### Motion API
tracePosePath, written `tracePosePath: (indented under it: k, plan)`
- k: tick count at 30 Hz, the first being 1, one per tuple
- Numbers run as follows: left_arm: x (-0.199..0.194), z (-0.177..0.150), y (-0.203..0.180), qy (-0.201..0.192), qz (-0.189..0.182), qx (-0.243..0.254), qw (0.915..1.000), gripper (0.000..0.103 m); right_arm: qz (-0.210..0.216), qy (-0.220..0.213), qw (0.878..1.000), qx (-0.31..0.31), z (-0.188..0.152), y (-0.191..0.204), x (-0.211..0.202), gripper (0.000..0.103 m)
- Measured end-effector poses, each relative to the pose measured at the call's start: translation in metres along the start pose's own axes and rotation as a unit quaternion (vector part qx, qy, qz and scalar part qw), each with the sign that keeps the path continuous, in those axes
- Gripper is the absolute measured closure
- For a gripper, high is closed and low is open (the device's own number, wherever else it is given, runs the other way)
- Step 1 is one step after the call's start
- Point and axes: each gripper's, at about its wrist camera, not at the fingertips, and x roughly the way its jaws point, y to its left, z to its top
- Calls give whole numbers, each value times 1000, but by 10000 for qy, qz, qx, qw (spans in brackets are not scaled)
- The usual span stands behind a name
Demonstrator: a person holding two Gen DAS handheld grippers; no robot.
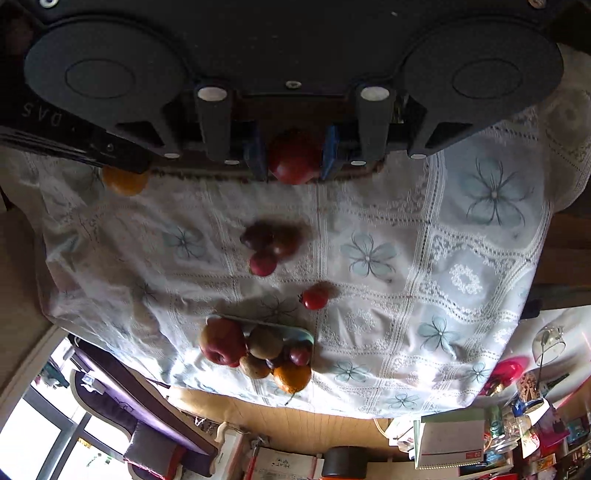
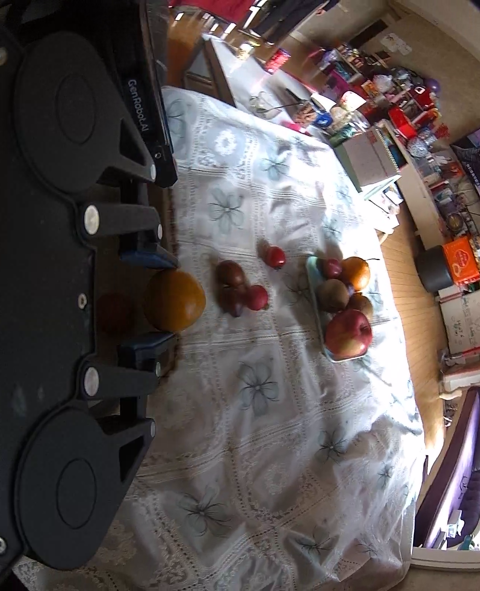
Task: Organize fruits
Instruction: 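Carry the small orange and red cherry tomato in both tools over the basket, then open the right tool over the basket while the left tool releases the tomato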
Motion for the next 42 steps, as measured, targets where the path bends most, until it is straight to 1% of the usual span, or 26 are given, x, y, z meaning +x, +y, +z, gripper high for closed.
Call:
tracePosePath:
  k: [2,6,10,12,17,22,26,30,35,38,42]
  plan:
    - [2,-17,0,111,24,-24,9999,64,-46,228,9997,-91,-16,-2,5,65]
    - [8,-38,2,253,141,-101,9995,63,-60,545,9984,-118,-39,-5,18,65]
    - [5,-51,1,70,393,-15,9992,63,-52,786,9968,-111,-48,-6,29,64]
    - [4,-54,2,-3,480,-17,9988,63,-95,787,9967,-144,-50,-5,29,64]
    - [8,-57,7,101,522,-140,9985,63,-166,735,9971,-109,-50,-6,28,64]
    - [5,-60,6,69,555,-133,9983,63,-184,703,9973,-88,-50,-7,24,64]
    - [2,-58,6,69,584,-116,9982,63,-183,695,9973,-133,-50,-5,23,64]
    - [2,-54,10,204,474,-191,9985,63,-187,661,9975,-147,-50,-5,20,64]
    - [3,-45,11,233,380,-156,9989,63,-185,603,9979,-137,-43,-5,17,64]
    - [3,-32,12,255,250,-174,9992,63,-169,527,9984,-133,-33,-5,15,64]
    - [6,-6,10,43,402,-192,9990,63,-305,299,9990,-105,-8,-6,16,64]
